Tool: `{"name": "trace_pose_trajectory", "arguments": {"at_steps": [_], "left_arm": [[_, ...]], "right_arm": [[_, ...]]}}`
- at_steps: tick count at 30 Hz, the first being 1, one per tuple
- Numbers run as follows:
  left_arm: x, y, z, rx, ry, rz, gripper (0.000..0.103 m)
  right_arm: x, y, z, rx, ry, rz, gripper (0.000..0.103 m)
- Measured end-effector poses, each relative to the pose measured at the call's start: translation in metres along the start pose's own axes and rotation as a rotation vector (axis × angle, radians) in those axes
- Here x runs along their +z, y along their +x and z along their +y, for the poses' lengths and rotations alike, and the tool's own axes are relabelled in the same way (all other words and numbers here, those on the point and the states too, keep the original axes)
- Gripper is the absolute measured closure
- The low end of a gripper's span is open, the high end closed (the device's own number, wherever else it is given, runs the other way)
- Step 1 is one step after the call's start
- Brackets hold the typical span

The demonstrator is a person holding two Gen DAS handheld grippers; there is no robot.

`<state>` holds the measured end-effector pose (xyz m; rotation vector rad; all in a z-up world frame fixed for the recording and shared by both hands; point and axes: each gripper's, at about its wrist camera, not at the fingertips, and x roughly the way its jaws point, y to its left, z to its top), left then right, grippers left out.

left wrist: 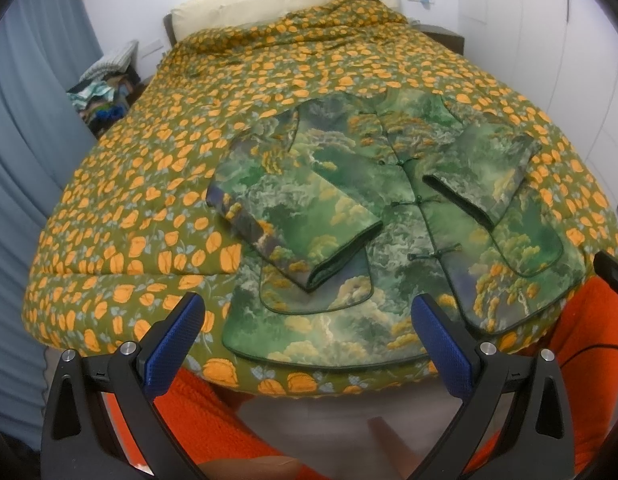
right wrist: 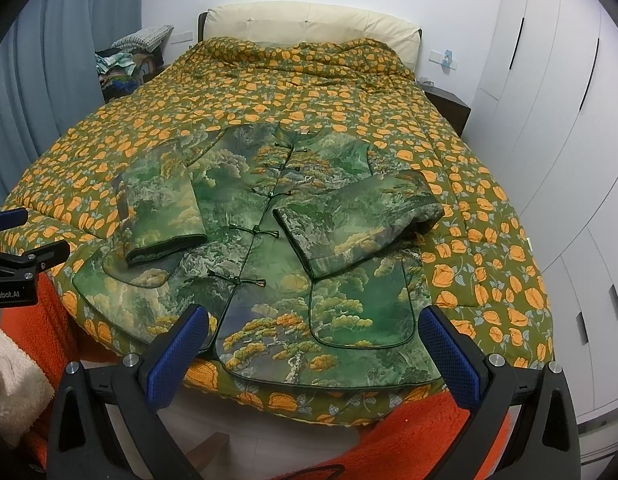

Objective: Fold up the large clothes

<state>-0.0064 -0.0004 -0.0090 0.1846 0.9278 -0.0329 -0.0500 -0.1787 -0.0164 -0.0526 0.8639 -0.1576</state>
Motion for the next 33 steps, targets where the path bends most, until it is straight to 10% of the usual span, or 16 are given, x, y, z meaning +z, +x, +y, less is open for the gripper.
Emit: {"name": "trace_pose_trajectory", "arguments": {"at_steps": [33], "left_arm": [[-0.0016,0.0084,-0.004,-0.002,0.0,0.022,0.0]], "right_arm": [[-0.0022,0.0029,0.0021,0.004,0.004,0.001,0.0]]}}
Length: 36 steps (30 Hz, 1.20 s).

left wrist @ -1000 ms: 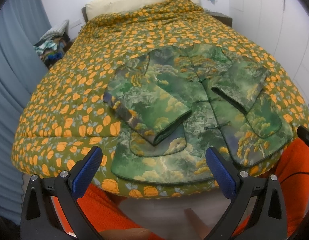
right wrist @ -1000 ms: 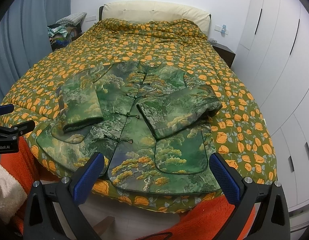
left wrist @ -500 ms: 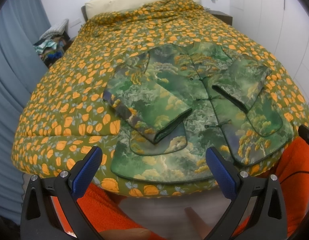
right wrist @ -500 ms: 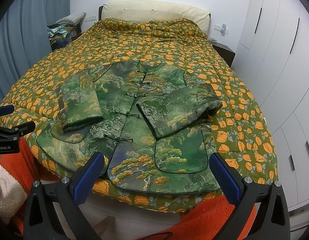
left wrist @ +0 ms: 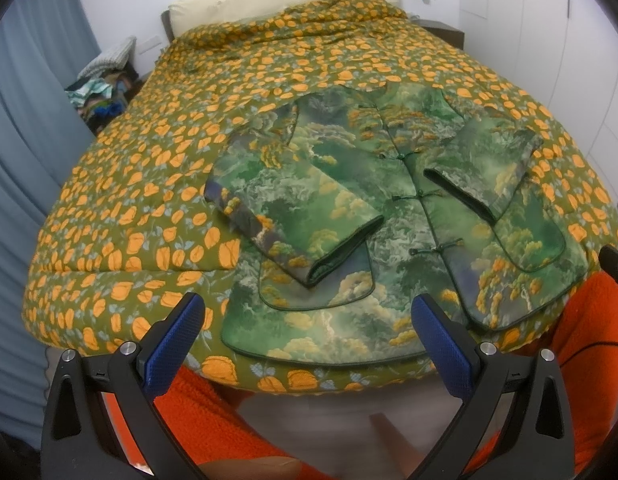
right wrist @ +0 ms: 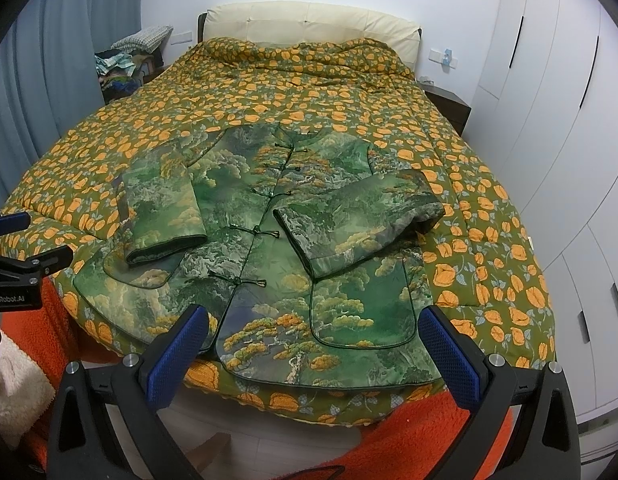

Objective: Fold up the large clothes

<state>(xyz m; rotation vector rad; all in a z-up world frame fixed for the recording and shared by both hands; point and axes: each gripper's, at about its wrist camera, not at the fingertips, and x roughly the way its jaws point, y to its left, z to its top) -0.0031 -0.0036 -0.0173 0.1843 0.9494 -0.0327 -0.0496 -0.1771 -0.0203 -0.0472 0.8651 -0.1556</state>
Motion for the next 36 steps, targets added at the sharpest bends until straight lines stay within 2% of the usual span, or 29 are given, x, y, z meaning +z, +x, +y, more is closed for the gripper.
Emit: {"name": "trace_pose_trajectory", "arguments": {"at_steps": [6,9,11,13,14,17,20,22,26,28,30,32,33,35,36], "left_arm": [[-0.001,0.015,0.007,-0.015,-0.021,0.048,0.0],[0.0,0.028,0.01,-0.01,0.028,0.045,0.0],[0.005,0.045,0.013,-0.083,0.115,0.017,0.0],[0.011,0.067,0.013,-0.155,0.213,0.027,0.0],[0.015,0.084,0.012,-0.209,0.277,0.055,0.0],[0.026,0.129,0.0,-0.298,0.429,0.132,0.0],[0.033,0.167,-0.017,-0.227,0.542,0.152,0.001],[0.039,0.188,-0.022,-0.212,0.562,0.168,0.001],[0.045,0.218,-0.022,-0.271,0.514,0.238,0.001],[0.042,0.22,-0.023,-0.279,0.524,0.245,0.003],[0.04,0.218,-0.025,-0.278,0.539,0.239,0.015],[0.04,0.213,-0.022,-0.294,0.528,0.245,0.037],[0.041,0.21,-0.019,-0.31,0.513,0.246,0.044],[0.045,0.204,-0.011,-0.332,0.476,0.239,0.082],[0.047,0.2,-0.008,-0.338,0.467,0.225,0.087]], "right_arm": [[0.0,0.0,0.0,0.002,0.005,0.0,0.0],[0.002,0.001,-0.001,0.004,0.009,0.005,0.0],[0.002,0.001,0.0,0.006,0.013,0.007,0.0],[0.003,0.001,-0.004,0.007,0.015,0.008,0.0],[0.003,0.001,-0.004,0.006,0.015,0.008,0.0],[0.003,0.001,-0.006,0.004,0.017,0.005,0.0],[0.002,0.0,-0.008,-0.001,0.024,0.004,0.0],[0.0,0.0,-0.01,-0.007,0.032,0.01,0.0],[-0.004,0.003,-0.014,-0.012,0.043,0.035,0.0],[-0.006,0.006,-0.015,-0.015,0.042,0.044,0.0],[-0.006,0.009,-0.014,-0.014,0.043,0.051,0.0],[-0.006,0.014,-0.015,-0.009,0.046,0.057,0.0],[-0.007,0.015,-0.014,-0.007,0.047,0.059,0.0],[-0.006,0.02,-0.011,-0.001,0.043,0.065,0.0],[-0.005,0.022,-0.009,0.003,0.038,0.069,0.0]]}}
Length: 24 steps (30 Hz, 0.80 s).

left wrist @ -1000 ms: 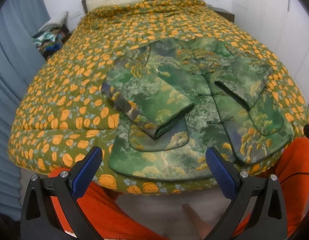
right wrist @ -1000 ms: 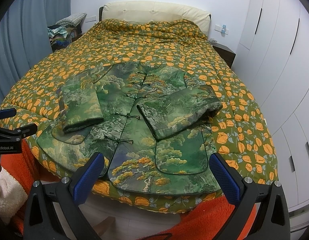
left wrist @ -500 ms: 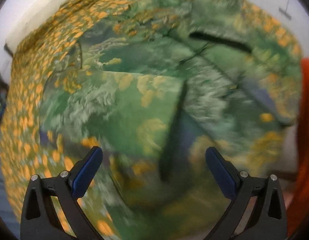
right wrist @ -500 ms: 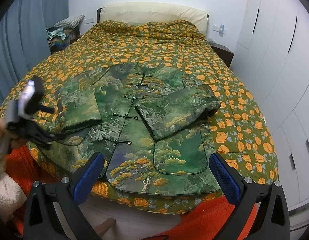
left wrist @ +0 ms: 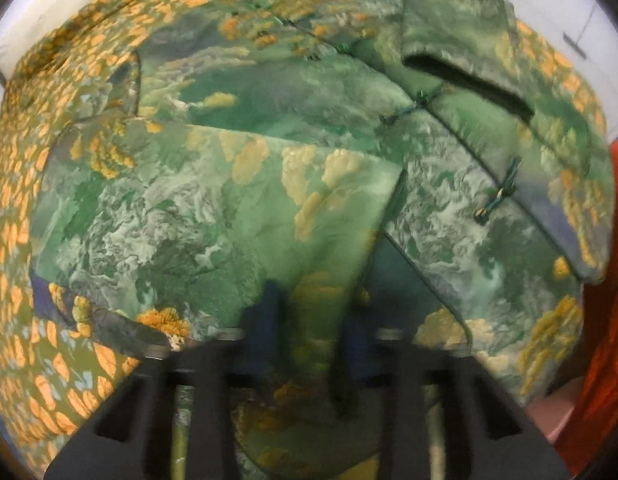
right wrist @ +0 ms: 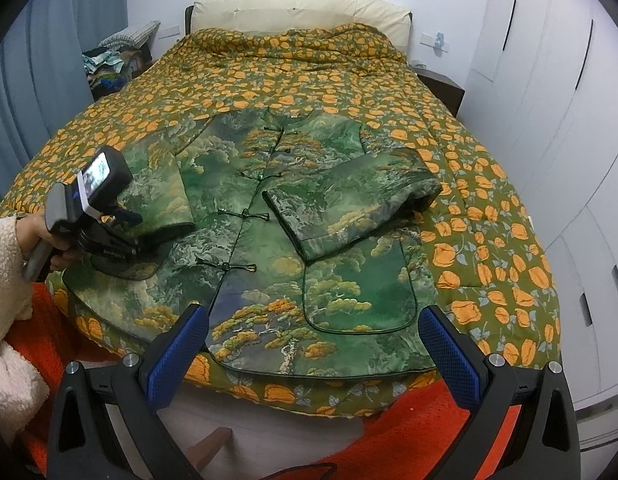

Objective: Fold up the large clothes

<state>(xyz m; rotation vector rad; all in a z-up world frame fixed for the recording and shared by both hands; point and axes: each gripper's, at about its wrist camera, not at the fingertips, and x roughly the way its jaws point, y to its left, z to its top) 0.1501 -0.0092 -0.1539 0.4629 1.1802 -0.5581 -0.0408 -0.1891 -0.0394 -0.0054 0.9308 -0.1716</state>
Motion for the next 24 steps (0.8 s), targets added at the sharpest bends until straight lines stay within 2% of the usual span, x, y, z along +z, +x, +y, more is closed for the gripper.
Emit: {"name": "trace_pose_trajectory", "arguments": {"at_steps": [1,4,8,13,18,21,24], "left_arm": [[0.0,-0.005,0.003,0.001,-0.01,-0.02,0.09],[-0.001,-0.032,0.018,-0.015,-0.088,-0.101,0.092],[-0.007,-0.081,0.066,-0.014,-0.255,-0.22,0.092],[-0.033,-0.128,0.164,0.099,-0.494,-0.328,0.092],[-0.094,-0.149,0.268,0.212,-0.801,-0.36,0.092],[-0.137,-0.147,0.319,0.289,-0.976,-0.339,0.092],[-0.174,-0.135,0.359,0.362,-1.122,-0.298,0.084]], "right_arm": [[0.0,0.001,0.002,0.002,-0.005,0.002,0.0],[0.001,0.003,0.009,0.009,-0.028,0.006,0.0],[0.003,0.003,0.01,0.002,-0.039,0.004,0.0],[0.004,0.005,0.013,0.005,-0.041,0.014,0.0],[0.006,0.003,0.019,0.008,-0.057,0.009,0.0],[0.009,0.003,0.023,0.009,-0.067,0.01,0.0],[0.01,0.001,0.029,0.01,-0.081,0.007,0.0]]}}
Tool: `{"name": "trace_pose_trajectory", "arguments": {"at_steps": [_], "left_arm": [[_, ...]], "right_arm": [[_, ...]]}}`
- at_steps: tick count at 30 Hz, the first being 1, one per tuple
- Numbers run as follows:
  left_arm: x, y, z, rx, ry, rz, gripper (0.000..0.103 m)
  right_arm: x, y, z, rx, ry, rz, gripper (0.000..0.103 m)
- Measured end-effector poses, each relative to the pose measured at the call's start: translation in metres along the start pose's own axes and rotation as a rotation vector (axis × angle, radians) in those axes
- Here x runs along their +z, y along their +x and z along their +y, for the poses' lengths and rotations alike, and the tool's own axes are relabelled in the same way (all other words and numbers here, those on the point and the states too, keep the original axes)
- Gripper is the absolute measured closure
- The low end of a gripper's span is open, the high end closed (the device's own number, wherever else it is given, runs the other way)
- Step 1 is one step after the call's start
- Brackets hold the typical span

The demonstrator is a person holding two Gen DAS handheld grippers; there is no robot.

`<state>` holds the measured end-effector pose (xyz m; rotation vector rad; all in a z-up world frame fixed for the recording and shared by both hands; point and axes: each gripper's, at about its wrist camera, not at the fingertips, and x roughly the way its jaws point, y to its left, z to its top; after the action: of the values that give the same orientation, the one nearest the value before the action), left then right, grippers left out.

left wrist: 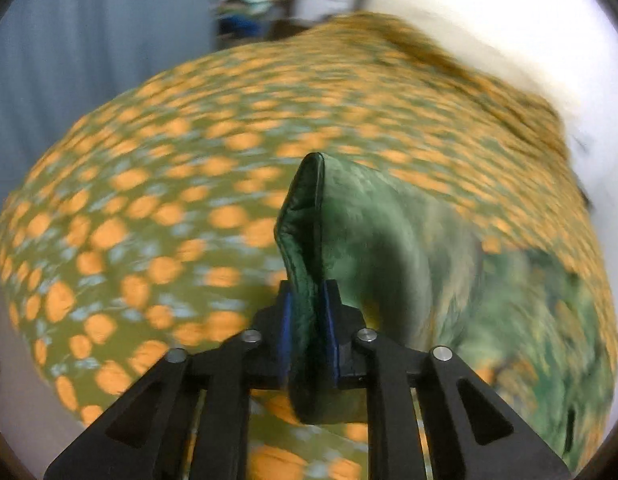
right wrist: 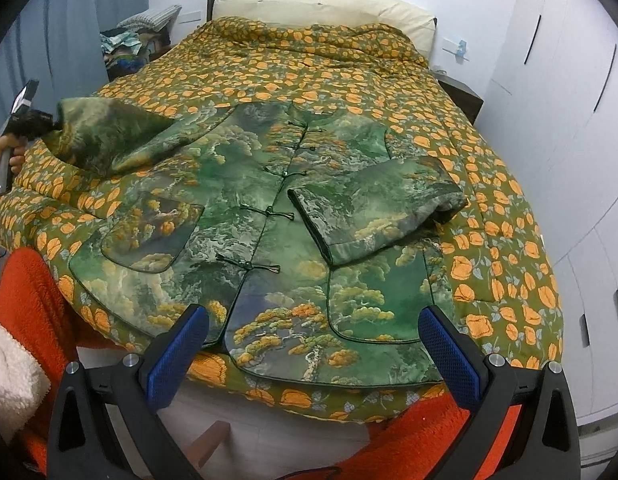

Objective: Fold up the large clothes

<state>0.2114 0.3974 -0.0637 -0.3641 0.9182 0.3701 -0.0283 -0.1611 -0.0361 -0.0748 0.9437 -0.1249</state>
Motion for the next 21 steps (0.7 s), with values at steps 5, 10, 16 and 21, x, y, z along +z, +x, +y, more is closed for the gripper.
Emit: {"name": "trace_pose_trajectory", "arguments": {"at_steps": [5,10,16,21], "left_arm": [[0.003,0.016,0.078,0.139,-0.243,-0.018,0.031],[-0.024,0.012,0.072,-0.017,-0.219,0.039,0.032],[-0.102,0.04,-0.086,-0.488,0.139,0.346,0.032],[-0.156,0.096,-0.212,-0.504,0.315,0.497,0.034]], "right_arm": [[0.002,-0.004,0.008,-0.003,-0.018,-0.003,0.0],[0.003,-0.001,0.01,-0.001,-0.011,0.005,0.0],[0.011,0.009,0.02,0.031,-0.041,0.017,0.0],[0.013,0.006,0.024,0.032,-0.057,-0.001,0.0]]}}
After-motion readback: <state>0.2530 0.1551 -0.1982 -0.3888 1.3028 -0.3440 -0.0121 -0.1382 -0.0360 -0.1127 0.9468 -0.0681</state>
